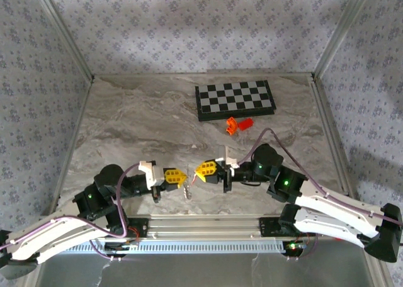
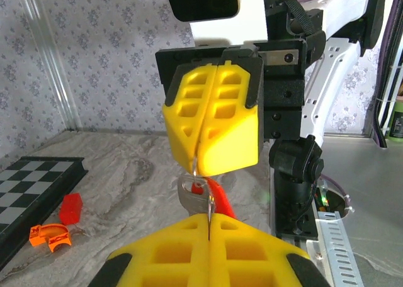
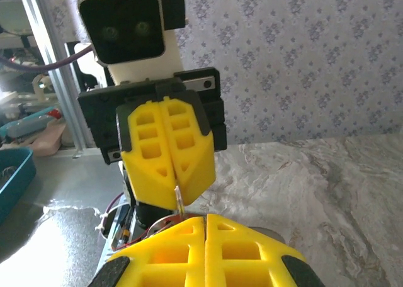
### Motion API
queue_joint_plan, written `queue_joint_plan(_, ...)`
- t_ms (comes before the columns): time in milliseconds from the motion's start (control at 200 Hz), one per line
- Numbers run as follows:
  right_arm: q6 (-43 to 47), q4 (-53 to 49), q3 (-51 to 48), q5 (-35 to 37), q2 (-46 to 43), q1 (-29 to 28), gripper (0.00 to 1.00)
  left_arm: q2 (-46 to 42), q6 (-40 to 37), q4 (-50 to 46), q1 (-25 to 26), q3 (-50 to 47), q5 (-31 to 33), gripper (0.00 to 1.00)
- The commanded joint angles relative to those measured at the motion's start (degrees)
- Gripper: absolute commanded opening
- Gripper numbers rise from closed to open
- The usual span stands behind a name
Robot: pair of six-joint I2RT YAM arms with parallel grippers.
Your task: Put the keys on the keyring
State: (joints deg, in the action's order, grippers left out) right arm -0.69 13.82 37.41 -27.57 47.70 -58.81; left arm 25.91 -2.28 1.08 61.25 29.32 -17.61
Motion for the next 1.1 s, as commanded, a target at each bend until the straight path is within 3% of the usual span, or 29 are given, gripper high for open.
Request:
queue_joint_plan(0,-3.3,2.4,0.2,2.5,-0.7,-0.3,0.00,0.0,0.0,4.8,0.4,1.6,-0.9,0.00)
queue_joint_plan(1094,-1.2,6.7,-1.2,2.2,-1.5,-2.9,0.00,1.3,1.5,8.2,0.4,1.4,0.7,0.00)
